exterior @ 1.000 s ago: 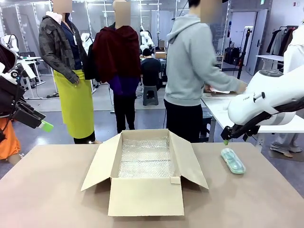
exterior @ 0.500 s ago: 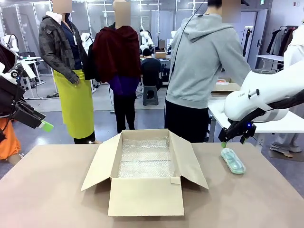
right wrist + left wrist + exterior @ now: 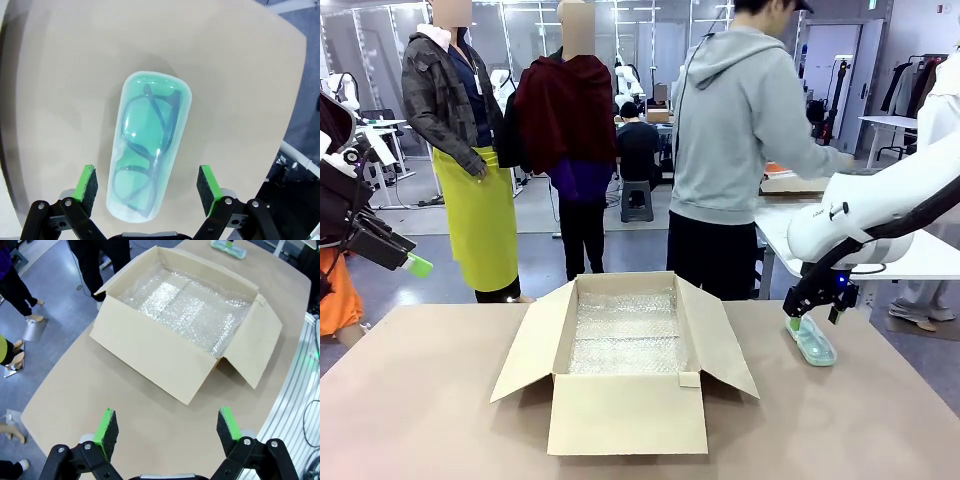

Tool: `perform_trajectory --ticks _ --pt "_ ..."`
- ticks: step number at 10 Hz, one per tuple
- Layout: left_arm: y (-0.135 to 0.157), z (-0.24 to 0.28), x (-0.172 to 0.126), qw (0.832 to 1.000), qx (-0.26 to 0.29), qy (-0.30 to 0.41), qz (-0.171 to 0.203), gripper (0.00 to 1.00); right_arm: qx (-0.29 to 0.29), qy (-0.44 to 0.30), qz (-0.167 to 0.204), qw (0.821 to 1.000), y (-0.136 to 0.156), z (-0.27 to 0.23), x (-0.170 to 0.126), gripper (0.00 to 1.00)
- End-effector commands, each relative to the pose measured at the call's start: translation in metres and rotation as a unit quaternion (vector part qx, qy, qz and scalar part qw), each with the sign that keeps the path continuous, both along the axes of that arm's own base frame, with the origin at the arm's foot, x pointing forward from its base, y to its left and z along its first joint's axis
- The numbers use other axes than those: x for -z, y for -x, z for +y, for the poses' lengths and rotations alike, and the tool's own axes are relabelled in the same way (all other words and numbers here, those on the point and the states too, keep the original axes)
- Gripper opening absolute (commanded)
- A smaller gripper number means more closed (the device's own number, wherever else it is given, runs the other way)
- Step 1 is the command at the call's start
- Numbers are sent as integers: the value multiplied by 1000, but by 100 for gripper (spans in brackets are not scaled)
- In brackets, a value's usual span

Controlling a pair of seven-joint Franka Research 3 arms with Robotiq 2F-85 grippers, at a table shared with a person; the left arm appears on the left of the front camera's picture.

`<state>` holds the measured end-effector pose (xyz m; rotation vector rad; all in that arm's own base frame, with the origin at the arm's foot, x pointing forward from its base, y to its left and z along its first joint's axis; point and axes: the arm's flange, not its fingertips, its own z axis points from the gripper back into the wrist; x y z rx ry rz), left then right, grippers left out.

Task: Pack the glasses set securely to prepare it for shipping.
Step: Place the Glasses case inside the Package Box.

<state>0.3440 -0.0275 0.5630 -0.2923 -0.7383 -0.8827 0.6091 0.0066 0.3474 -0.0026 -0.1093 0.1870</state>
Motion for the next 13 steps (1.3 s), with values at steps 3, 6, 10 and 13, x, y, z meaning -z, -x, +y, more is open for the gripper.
perform_trajectory --ticks 3,6,10,13 --pt "-1 2 -2 1000 4 5 -3 100 26 -5 32 999 -18 -1 21 100" --pt "-1 2 -2 1000 4 5 -3 100 34 -9 43 998 -22 -2 34 100" --pt "-1 2 -2 1000 4 5 -3 100 35 -10 49 998 -21 -1 38 69" --pt "-1 2 -2 1000 4 5 -3 100 35 -13 51 998 -20 -2 36 38"
